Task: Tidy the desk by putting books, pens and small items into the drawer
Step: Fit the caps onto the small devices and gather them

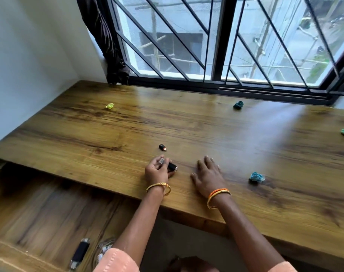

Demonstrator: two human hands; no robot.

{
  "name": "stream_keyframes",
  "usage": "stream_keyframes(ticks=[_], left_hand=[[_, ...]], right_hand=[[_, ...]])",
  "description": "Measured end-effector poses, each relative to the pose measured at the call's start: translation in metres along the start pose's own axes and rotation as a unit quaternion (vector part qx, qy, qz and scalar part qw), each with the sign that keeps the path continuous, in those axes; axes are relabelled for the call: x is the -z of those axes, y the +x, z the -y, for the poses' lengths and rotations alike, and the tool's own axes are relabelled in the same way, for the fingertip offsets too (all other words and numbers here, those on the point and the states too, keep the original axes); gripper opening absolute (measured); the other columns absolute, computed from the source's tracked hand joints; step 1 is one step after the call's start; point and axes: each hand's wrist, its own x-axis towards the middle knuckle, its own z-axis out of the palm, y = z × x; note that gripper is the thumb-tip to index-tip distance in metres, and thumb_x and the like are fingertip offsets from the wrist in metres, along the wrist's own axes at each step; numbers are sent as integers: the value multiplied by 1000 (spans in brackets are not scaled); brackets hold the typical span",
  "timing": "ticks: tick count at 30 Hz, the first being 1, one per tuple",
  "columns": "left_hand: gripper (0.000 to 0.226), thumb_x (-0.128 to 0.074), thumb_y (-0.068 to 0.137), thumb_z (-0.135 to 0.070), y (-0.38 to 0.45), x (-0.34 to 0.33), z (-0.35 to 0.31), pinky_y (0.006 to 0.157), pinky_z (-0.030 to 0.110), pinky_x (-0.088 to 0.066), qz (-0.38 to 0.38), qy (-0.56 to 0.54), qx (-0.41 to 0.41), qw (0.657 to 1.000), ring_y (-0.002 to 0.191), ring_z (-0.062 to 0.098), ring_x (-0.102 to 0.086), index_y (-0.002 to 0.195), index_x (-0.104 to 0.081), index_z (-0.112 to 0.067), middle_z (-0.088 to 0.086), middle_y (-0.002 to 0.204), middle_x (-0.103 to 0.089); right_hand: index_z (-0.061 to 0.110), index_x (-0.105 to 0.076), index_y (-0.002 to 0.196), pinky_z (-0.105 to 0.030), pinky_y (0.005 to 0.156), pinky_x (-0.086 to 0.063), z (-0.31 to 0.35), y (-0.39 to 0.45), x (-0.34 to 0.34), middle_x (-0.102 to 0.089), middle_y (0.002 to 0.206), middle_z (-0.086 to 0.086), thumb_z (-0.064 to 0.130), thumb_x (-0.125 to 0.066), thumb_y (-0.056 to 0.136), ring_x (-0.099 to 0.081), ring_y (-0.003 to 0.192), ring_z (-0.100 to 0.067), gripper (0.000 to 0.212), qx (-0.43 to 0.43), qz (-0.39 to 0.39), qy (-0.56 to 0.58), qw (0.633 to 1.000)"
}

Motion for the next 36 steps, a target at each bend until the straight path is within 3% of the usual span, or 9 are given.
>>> stream_keyframes(ticks=[4, 9, 13, 17, 20, 26, 30, 33, 36], left_hand=[[29, -62, 87, -3, -6, 5, -5, 60, 33, -60, -14, -8, 17, 1000, 91, 31, -69, 116, -58, -6, 14, 97, -69], [22, -60, 89, -2, 4, 41, -24, 52, 24, -58, -97, -32, -19, 995, 82, 24, -67, 109, -58, -8, 12, 94, -67], [11, -64, 87, -2, 36, 84, -36, 47, 22, -55, -160, -18, -42, 986, 74, 25, -67, 92, -58, -10, 19, 100, -68], [17, -67, 84, -2, 52, 102, -38, 48, 21, -56, -189, -21, -24, 981, 71, 25, -67, 79, -55, -13, 20, 99, -65], [16, -67, 84, -1, 55, 98, -37, 49, 19, -55, -178, -31, -24, 983, 74, 26, -67, 80, -54, -9, 18, 95, -65], [13, -64, 85, 2, 48, 73, -33, 50, 18, -56, -143, -31, -22, 989, 72, 21, -65, 88, -53, -4, 18, 96, -62], [15, -64, 85, 3, 39, 55, -28, 51, 18, -56, -130, -10, -16, 991, 82, 27, -64, 83, -53, -7, 23, 101, -62], [12, -63, 86, 3, 24, 38, -23, 48, 15, -54, -112, 12, -11, 994, 76, 23, -62, 91, -54, -3, 24, 101, -63], [15, -65, 86, -1, 2, 20, -15, 45, 11, -50, -86, 33, -9, 996, 72, 16, -61, 98, -56, -2, 17, 94, -64]], right_hand=[[17, -30, 144, -37, 119, -9, 8, 8, 1, -11, 158, -10, 38, -44, 95, -8, 146, -25, 55, -9, 20, -10, 1000], [13, -59, 117, -37, 104, -37, 35, 34, 3, -48, 133, -11, 29, -51, 91, -41, 125, -30, 32, 14, -15, 35, 999], [13, -58, 122, -36, 99, -37, 65, 55, -5, -51, 130, -14, 25, -50, 89, -43, 120, -33, 35, 16, -20, 49, 998], [17, -51, 128, -35, 99, -35, 87, 68, -21, -49, 129, -13, 27, -54, 86, -43, 118, -34, 43, 43, -1, 39, 998], [22, -51, 129, -35, 100, -36, 97, 76, -31, -48, 130, -11, 25, -58, 86, -41, 119, -33, 44, 79, -3, 43, 996], [6, -72, 100, -30, 84, -45, 106, 88, -36, -57, 109, -14, 9, -58, 89, -56, 100, -31, 18, 100, -59, 147, 982], [6, -73, 98, -32, 88, -46, 116, 102, -32, -60, 109, -16, 2, -57, 84, -57, 102, -32, 21, 106, -28, 170, 979], [8, -72, 102, -29, 93, -46, 113, 99, -23, -60, 114, -13, -3, -53, 83, -58, 107, -28, 29, 95, -16, 215, 972], [9, -73, 96, -28, 89, -46, 88, 72, -3, -63, 110, -12, -5, -52, 82, -58, 104, -27, 29, 69, -97, 274, 954]])
